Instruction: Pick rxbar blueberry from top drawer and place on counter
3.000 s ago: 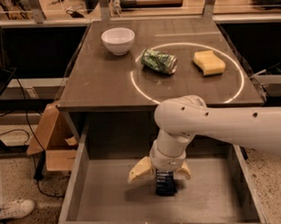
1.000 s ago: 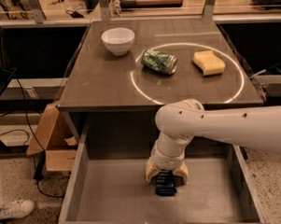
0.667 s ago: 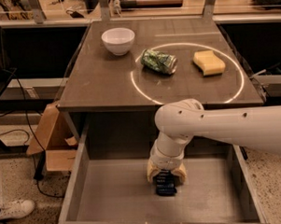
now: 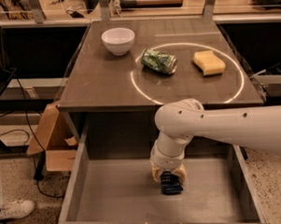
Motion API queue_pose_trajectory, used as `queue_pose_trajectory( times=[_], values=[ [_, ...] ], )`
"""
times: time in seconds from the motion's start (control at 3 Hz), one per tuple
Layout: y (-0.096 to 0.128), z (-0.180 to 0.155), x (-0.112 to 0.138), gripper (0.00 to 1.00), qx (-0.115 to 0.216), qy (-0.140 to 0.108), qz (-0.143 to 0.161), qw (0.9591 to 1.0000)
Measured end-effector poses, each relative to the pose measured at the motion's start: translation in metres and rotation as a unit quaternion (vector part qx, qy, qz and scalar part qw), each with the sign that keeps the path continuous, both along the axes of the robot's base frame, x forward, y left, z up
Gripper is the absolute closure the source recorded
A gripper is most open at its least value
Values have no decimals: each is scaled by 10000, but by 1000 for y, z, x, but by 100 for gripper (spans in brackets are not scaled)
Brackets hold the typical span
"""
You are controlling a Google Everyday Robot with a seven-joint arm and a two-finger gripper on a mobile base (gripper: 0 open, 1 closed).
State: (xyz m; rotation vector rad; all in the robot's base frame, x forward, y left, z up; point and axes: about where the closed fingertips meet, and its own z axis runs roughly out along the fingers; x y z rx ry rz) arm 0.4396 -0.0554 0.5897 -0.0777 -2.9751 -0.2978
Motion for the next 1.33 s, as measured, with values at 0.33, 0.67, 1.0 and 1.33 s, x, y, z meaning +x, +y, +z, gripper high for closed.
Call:
queue_pose_trajectory(
  times=[0.33, 0.67, 1.0, 1.33],
  values=[
    [0, 8, 0, 100, 0, 0, 0, 10000],
    [0, 9, 0, 100, 1, 0, 0, 10000],
    [-12, 26, -3, 100, 364, -353, -155, 9986],
    [-61, 110, -15, 100, 685, -1060, -302, 9915]
  ],
)
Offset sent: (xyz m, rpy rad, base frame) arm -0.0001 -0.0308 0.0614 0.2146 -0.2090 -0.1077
